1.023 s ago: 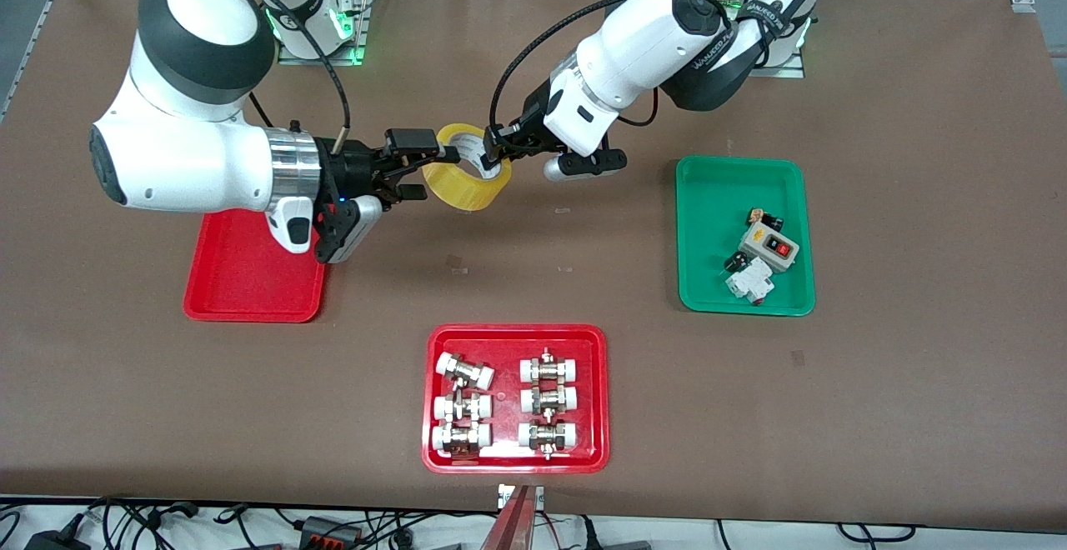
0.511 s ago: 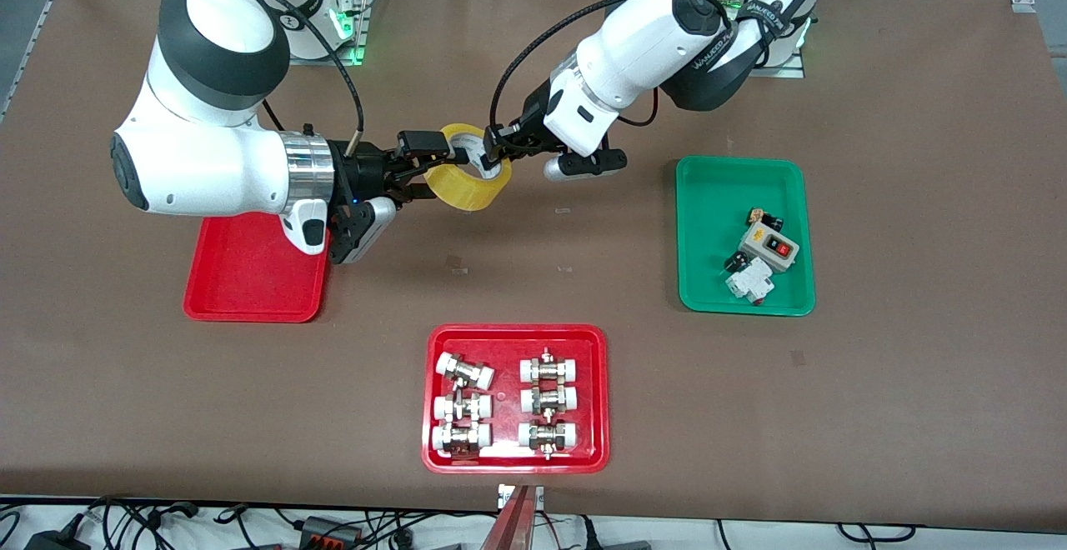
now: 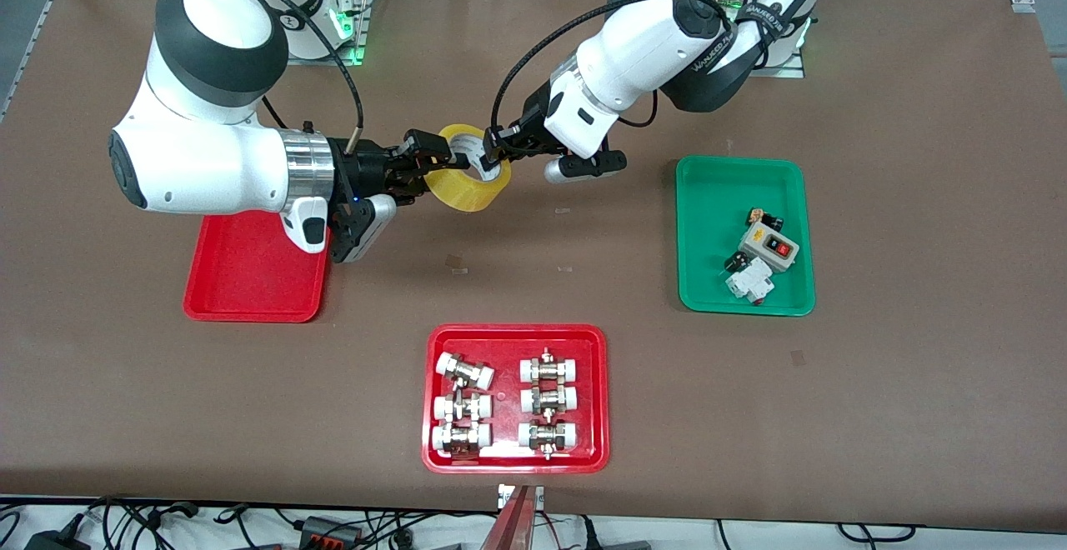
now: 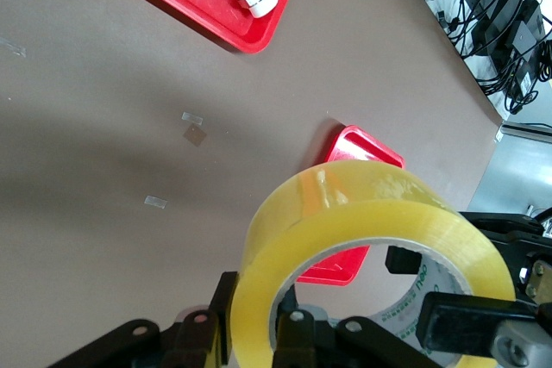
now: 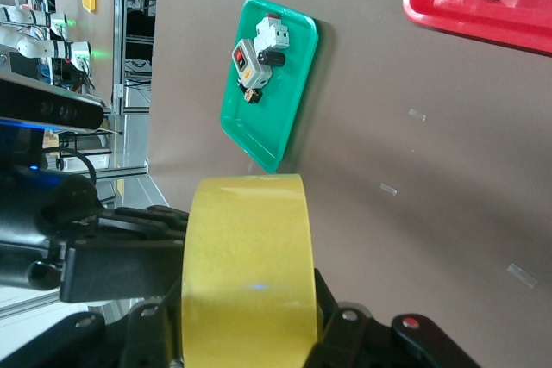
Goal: Left arm passes tape to right arm into tray
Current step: 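Carry the tape with the right gripper while the left gripper withdraws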
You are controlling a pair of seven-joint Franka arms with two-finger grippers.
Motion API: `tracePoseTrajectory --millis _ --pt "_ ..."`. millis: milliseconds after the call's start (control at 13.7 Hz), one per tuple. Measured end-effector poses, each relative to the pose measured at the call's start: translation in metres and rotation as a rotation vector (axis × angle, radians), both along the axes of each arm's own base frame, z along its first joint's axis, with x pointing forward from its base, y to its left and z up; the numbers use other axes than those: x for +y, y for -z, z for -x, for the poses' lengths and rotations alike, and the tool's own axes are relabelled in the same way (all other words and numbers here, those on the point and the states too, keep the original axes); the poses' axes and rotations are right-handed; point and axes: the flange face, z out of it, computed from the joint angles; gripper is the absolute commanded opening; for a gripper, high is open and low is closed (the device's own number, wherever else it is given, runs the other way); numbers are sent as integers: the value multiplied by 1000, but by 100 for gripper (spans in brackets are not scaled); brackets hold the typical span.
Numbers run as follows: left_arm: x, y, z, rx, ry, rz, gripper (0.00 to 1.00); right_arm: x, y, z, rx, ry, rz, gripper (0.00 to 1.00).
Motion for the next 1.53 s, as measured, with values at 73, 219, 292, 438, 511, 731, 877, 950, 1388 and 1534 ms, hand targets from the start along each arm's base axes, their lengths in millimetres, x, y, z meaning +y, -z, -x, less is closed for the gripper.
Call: tracePoseTrajectory --millis 73,219,292,438,511,731,877,950,1388,1534 --pt "0 0 0 0 0 0 43 0 0 0 0 0 0 36" --pt "0 -1 0 -3 -1 2 83 0 1 0 0 0 2 36" --pt "1 -3 -2 -6 -4 5 90 0 3 -1 3 1 3 36" --pt "2 -6 -4 -9 -7 8 100 0 7 -2 8 1 5 36" --pt "2 -6 -4 -10 -8 8 100 0 7 -2 9 2 6 36" --pt "23 -8 -12 15 16 -35 100 -3 8 -3 2 -1 8 36" --pt "70 -13 -29 50 68 -109 100 -10 11 -7 -22 -12 7 36" --pt "99 -20 -38 59 90 -142 100 -18 17 -12 -22 -6 11 36" --pt "259 -59 -62 38 181 -383 100 -125 69 -55 2 99 112 36" --pt "277 -64 -65 11 173 -458 100 -170 94 -61 48 145 142 36"
